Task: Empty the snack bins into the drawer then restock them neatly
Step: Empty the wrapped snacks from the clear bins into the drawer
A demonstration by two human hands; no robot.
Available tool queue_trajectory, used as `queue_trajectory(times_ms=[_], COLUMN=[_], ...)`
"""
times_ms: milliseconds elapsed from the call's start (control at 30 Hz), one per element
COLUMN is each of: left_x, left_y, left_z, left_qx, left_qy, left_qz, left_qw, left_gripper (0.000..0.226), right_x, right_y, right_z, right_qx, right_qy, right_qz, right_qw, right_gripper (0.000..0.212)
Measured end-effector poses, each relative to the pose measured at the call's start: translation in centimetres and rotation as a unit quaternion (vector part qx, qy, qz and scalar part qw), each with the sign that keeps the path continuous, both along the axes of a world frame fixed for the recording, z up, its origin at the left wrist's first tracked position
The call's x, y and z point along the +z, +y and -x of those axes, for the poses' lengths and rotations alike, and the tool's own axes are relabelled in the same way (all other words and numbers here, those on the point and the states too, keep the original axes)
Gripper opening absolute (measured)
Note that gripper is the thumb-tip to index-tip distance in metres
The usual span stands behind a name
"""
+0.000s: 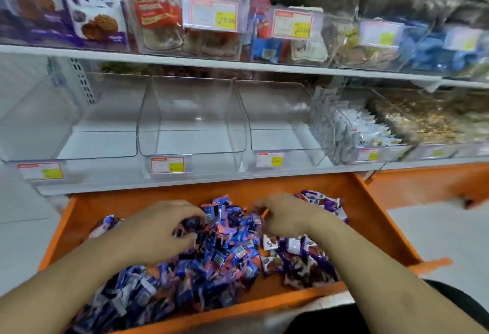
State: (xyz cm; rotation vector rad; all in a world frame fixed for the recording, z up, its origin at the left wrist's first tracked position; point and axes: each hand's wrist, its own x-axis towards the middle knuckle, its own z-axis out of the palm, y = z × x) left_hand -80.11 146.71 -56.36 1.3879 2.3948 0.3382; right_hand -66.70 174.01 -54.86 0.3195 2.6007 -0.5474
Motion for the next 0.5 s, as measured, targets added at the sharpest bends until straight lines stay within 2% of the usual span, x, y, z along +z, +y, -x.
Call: queue_trajectory(times_ms=[100, 300, 400, 500], left_x=[-1.0, -1.8, -3.3, -6.4], left_y=[1.5, 2.1, 2.5, 2.5], left_z=[-1.1, -1.7, -1.5, -1.3], left_qx=[-0.019, 0.025, 0.078, 0.154], left_qy=[0.002, -0.007, -0.050, -0.126], left_qz=[0.032, 0.066, 0.016, -0.025], left_qw=[0.999, 0.997, 0.996, 0.980], left_gripper=[0.053, 0.047, 0.040, 0.039], right_x=[0.9, 0.8, -0.3, -2.7], right_y=[3.0, 7.3, 6.7, 4.8], right_z=[-2.1, -6.0, -5.4, -3.1], right_qx=[-0.047, -0.106, -0.095, -0.073], right_qy=[0.028, 0.056, 0.052, 0.049], right_qz=[-0.006, -0.042, -0.028, 0.011], right_qw=[0.998, 0.992, 0.994, 0.996], right_gripper=[0.046, 0.037, 0.039, 0.049])
